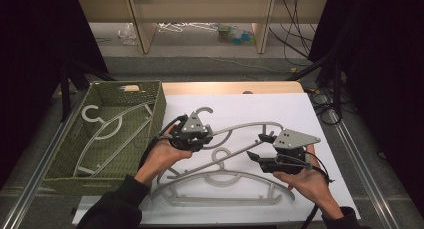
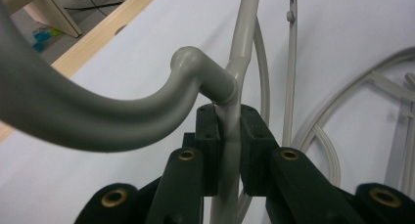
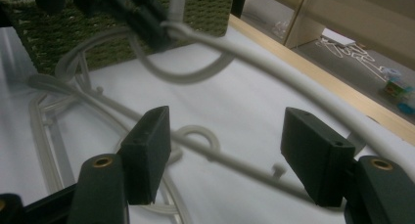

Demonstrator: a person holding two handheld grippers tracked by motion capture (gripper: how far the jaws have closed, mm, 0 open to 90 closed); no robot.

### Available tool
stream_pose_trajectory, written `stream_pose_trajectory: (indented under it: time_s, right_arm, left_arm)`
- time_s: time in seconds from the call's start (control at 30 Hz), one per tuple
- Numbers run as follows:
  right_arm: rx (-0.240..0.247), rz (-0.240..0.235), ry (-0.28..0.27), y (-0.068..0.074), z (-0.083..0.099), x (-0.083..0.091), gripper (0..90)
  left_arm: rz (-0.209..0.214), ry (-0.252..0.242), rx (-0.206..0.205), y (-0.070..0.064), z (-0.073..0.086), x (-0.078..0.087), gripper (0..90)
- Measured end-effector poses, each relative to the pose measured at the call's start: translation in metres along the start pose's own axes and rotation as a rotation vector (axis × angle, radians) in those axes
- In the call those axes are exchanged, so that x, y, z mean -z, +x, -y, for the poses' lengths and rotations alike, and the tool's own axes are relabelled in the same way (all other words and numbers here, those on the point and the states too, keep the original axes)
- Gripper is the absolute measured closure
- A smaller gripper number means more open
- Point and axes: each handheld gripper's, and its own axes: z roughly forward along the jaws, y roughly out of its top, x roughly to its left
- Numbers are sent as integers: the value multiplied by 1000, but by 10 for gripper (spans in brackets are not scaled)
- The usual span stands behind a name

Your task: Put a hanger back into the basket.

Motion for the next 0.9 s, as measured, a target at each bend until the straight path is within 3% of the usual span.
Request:
stream_pose_trajectory:
  time_s: [0.03, 0.1, 0.33, 0.67, 0.9]
  right_arm:
    - [-5, -9, 10, 1, 2, -1, 363]
    - [-8, -20, 28, 2, 5, -3, 360]
    - [-33, -31, 54, 2, 13, -4, 349]
    - [-55, -42, 83, 3, 28, -7, 279]
    - [-59, -47, 87, 7, 31, -9, 245]
  left_arm:
    - [0, 0, 0, 0, 0, 0, 803]
    - [7, -37, 56, 9, -6, 8, 804]
    - [1, -84, 111, 21, -15, 30, 804]
    - [5, -115, 161, 36, -33, 61, 804]
    - [-3, -118, 166, 46, -47, 85, 804]
